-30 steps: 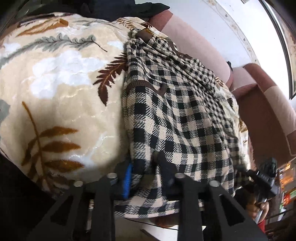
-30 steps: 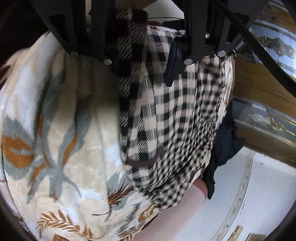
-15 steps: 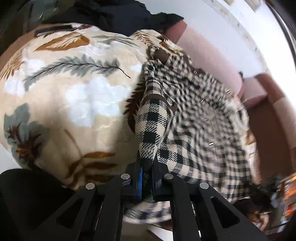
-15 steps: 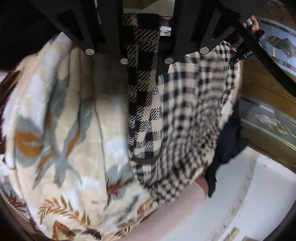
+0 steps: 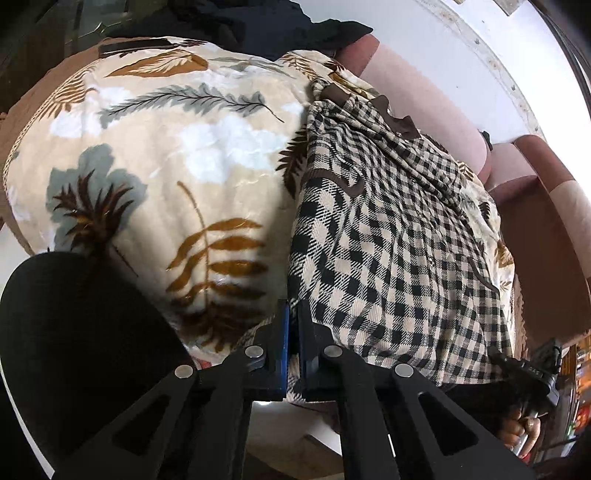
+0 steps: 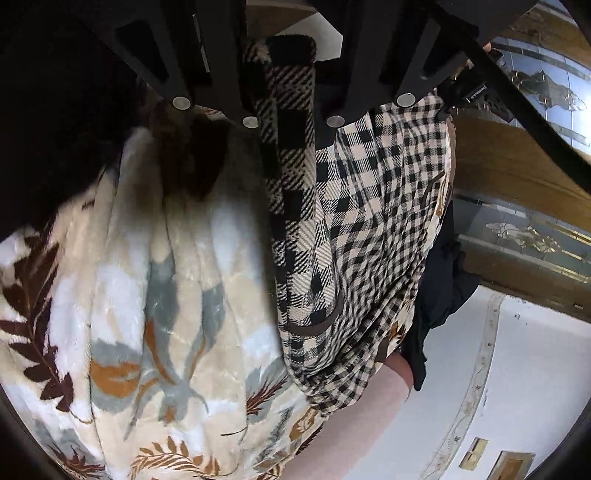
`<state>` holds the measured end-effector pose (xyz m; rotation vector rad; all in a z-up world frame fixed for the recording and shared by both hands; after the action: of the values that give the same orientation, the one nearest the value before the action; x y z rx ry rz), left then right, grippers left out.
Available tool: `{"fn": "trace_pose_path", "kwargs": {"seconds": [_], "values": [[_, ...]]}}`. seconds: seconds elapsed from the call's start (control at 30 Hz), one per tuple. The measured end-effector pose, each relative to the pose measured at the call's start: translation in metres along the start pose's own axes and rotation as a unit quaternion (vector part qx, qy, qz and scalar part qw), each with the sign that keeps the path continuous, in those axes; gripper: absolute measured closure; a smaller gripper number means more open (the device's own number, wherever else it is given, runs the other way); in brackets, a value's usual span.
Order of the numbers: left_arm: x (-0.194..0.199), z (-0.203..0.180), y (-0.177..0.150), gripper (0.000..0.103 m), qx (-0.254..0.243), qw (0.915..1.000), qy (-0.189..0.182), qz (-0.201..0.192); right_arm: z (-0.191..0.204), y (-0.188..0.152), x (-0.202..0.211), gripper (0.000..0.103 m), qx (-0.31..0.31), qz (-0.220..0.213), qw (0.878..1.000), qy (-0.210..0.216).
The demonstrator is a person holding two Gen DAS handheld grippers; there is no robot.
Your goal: Fold large clothes
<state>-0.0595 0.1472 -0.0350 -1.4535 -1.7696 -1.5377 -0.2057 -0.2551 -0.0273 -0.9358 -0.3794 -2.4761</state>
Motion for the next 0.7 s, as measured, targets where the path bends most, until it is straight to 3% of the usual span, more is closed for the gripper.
{"fn": "trace_pose_path", "kwargs": {"seconds": [0.37, 0.4, 0.43, 0.5, 0.57, 0.7], "values": [[0.001, 0.004, -0.001, 0.096, -0.011, 0.9996, 0.022, -0.013, 0.007, 0.004, -0.002, 0.096, 0.036, 0.0, 0.999, -0.04], [0.004, 0.007, 0.0, 0.089, -0.009, 0.9996, 0.018, -0.02, 0.005, 0.004, -0.003, 0.096, 0.033, 0.001, 0.999, -0.04], [0.007, 0.008, 0.002, 0.074, -0.006, 0.9995, 0.015, -0.026, 0.004, 0.004, -0.004, 0.096, 0.032, 0.002, 0.999, -0.041], [0.009, 0.012, 0.008, 0.052, 0.004, 0.9991, 0.011, -0.041, 0.004, 0.005, -0.006, 0.095, 0.032, 0.003, 0.998, -0.045], [0.003, 0.011, 0.014, 0.048, -0.005, 0.999, 0.004, -0.043, 0.003, 0.005, -0.009, 0.094, 0.033, 0.005, 0.998, -0.048], [-0.036, 0.005, 0.015, 0.048, -0.025, 0.9996, 0.01, -0.002, 0.001, 0.005, -0.013, 0.093, 0.032, 0.011, 0.998, -0.051]]}}
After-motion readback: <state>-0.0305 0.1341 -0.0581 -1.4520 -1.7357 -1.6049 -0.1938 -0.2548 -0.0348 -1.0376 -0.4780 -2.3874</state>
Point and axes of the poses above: each gripper's, at about its wrist camera, not at the fingertips, and x roughly against the way its jaws point, z to its left, y to its top, the point moved 4 cm from there along -x, roughly the way its jaws point, and after that the axes turned 10 degrees about -x, right-handed, at the moved point
